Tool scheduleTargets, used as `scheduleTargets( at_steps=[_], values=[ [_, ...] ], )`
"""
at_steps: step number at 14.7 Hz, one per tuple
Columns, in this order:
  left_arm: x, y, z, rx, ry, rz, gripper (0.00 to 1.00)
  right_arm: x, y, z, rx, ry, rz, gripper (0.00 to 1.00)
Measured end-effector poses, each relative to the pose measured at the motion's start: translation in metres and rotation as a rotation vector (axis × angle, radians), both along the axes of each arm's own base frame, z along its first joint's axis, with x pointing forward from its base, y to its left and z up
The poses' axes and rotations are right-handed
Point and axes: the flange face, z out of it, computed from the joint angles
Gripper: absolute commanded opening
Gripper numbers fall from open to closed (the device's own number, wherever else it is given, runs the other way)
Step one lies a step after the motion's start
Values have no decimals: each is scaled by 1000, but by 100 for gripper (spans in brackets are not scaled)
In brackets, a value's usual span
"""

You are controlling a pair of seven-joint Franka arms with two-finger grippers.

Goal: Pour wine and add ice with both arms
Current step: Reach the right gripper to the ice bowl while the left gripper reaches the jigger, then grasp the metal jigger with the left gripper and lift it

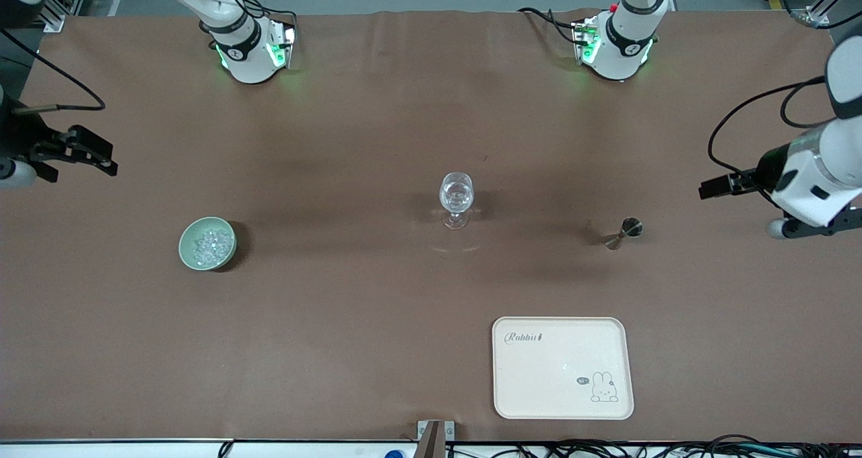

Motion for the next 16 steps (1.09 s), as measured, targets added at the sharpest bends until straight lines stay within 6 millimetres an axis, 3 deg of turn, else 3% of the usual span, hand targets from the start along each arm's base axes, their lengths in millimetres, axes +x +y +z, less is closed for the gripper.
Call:
scheduleTargets(
  at_steps=[4,10,13,16],
  values=[
    [16,49,-49,-96,36,228,100,6,-12,-66,-2,-5,-10,98],
    [32,44,-107,-158,177,631,100,8,-16,-169,-9,3,-18,97],
    [34,46,-136,-235,254,780,100,15,-22,-202,-16,28,-27,97],
    [33,67,-178,-281,332,861,100,11,-30,-230,-19,25,-41,97]
  ],
)
